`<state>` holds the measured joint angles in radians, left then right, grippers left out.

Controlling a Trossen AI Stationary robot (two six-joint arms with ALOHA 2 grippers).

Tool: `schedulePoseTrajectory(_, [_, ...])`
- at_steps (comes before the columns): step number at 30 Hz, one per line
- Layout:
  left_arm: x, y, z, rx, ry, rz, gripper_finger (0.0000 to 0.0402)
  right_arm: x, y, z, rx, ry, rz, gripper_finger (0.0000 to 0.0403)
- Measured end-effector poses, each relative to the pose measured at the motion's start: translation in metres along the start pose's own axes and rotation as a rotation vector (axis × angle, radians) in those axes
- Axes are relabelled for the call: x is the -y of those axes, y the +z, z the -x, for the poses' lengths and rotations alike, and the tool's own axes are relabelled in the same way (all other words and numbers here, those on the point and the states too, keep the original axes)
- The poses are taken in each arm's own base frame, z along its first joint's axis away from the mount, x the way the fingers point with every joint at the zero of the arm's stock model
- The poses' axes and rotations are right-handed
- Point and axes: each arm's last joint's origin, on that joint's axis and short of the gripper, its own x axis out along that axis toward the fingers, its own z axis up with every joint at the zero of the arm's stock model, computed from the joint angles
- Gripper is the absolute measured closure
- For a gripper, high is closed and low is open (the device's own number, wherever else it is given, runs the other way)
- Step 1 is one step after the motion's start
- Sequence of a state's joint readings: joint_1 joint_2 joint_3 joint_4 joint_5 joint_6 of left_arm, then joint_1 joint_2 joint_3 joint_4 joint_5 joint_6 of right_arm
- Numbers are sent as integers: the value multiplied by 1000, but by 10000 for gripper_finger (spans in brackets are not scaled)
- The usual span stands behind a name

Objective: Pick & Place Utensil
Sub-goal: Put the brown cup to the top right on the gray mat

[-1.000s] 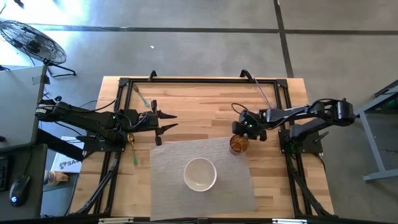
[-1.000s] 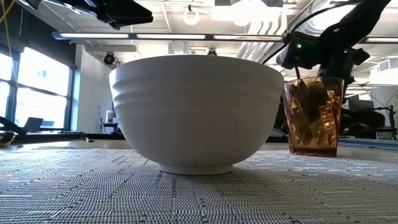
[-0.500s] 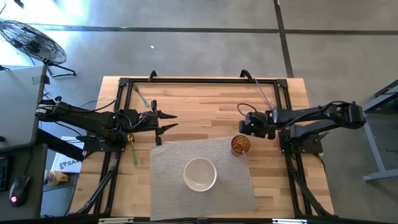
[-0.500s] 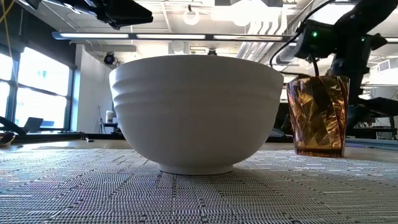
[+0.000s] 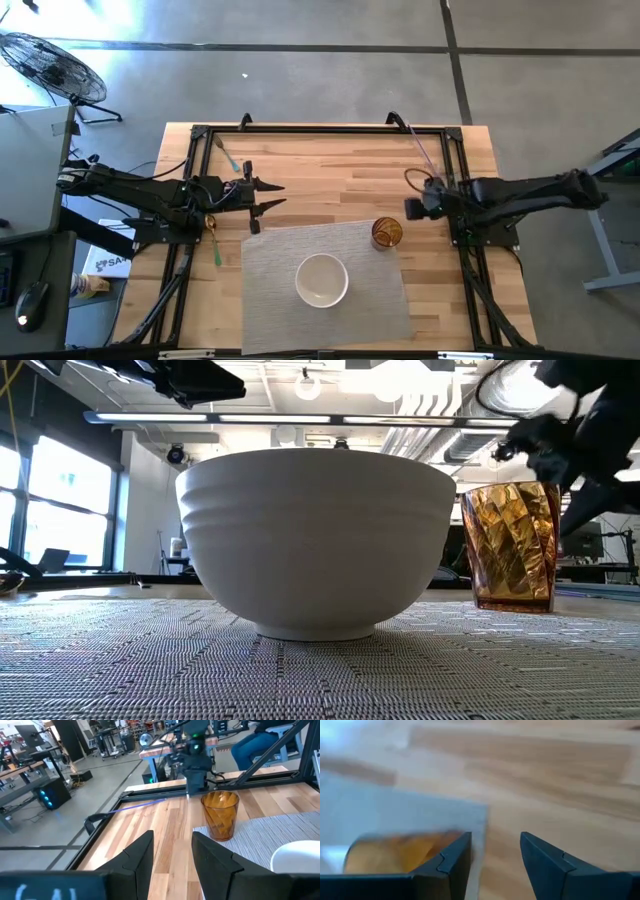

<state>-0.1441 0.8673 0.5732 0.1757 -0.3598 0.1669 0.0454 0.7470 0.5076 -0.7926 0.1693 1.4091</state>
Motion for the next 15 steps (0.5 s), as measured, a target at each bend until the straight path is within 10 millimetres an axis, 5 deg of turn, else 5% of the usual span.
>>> schedulePoseTrajectory(15, [0, 2, 0, 24, 7, 24, 270, -8, -85, -11, -139, -7, 588, 258])
